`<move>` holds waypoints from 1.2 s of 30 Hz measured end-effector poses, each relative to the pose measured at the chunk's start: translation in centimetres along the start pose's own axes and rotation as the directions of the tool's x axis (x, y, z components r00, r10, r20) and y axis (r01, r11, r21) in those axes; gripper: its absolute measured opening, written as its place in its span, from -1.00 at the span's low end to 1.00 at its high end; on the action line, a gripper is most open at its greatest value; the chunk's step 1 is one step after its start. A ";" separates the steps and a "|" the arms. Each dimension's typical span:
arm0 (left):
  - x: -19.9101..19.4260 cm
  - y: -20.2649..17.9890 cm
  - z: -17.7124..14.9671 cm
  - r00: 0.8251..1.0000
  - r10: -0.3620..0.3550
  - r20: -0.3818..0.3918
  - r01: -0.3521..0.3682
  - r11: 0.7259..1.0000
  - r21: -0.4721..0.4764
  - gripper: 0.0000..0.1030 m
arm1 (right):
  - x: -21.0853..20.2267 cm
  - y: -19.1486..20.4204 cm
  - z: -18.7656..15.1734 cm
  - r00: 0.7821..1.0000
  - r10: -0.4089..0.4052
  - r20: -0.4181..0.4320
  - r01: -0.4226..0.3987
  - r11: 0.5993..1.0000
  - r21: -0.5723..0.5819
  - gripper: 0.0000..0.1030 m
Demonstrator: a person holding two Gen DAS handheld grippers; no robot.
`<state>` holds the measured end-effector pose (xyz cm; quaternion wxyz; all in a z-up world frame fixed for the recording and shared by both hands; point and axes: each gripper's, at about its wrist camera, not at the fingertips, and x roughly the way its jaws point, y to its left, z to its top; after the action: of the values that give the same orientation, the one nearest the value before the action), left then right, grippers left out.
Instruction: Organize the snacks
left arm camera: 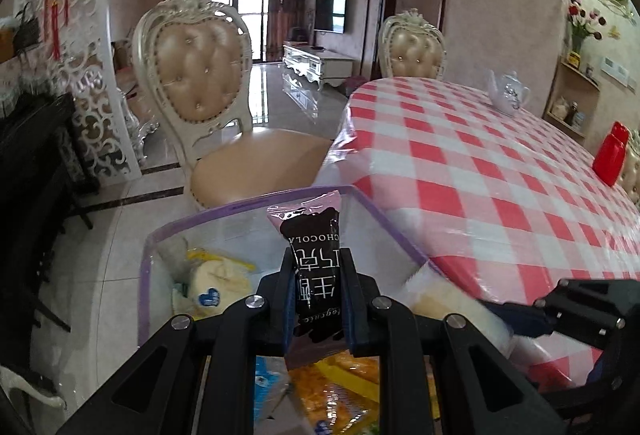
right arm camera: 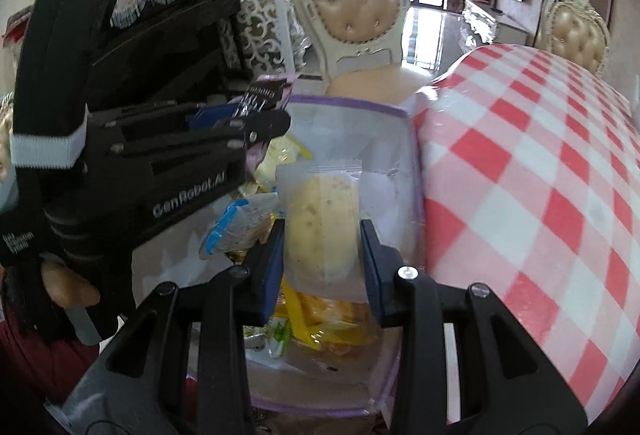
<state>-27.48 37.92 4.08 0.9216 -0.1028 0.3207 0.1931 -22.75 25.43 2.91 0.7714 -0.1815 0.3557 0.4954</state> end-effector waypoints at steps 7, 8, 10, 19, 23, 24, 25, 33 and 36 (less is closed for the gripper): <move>0.3 1.4 0.0 0.999 0.048 0.014 -0.047 0.999 -0.022 0.55 | 1.7 1.0 0.2 1.000 0.004 -0.020 -0.005 1.000 -0.025 0.30; 0.3 1.5 0.1 0.998 0.060 0.023 -0.059 0.998 -0.027 0.73 | 1.7 0.9 0.2 1.000 -0.018 -0.018 0.018 1.000 -0.013 0.50; 0.0 1.9 0.2 0.995 0.076 0.058 -0.074 0.996 -0.042 0.79 | 1.4 0.7 0.3 1.000 -0.020 -0.014 0.020 1.000 0.011 0.57; -1.2 2.3 0.9 0.981 0.190 -0.024 -0.192 0.977 -0.090 0.94 | -0.4 0.9 0.1 0.991 -0.099 -0.092 0.108 0.989 0.097 0.83; -0.9 2.4 0.3 0.985 0.152 -0.082 -0.160 0.982 -0.101 0.95 | 0.2 1.1 -0.1 0.982 -0.111 -0.154 0.130 0.985 0.117 0.86; -0.6 2.3 0.2 0.986 0.131 -0.104 -0.142 0.984 -0.104 0.95 | 0.4 1.0 -0.1 0.980 -0.106 -0.168 0.128 0.984 0.126 0.86; -0.3 2.4 0.1 0.985 0.117 -0.128 -0.131 0.985 -0.109 0.95 | 0.6 0.9 -0.2 0.978 -0.102 -0.182 0.128 0.982 0.138 0.86; 1.5 2.5 -0.7 0.971 0.091 -0.223 -0.121 0.985 -0.125 0.95 | 1.7 0.7 -1.1 0.967 -0.106 -0.234 0.146 0.976 0.164 0.86; 1.6 2.5 -0.9 0.969 0.093 -0.230 -0.123 0.985 -0.120 0.95 | 1.9 0.9 -1.2 0.966 -0.102 -0.239 0.143 0.977 0.160 0.86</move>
<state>-27.84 40.33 2.23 0.8587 -0.1676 0.4140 0.2514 -23.52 26.32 0.80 0.7675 -0.1903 0.4727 0.3889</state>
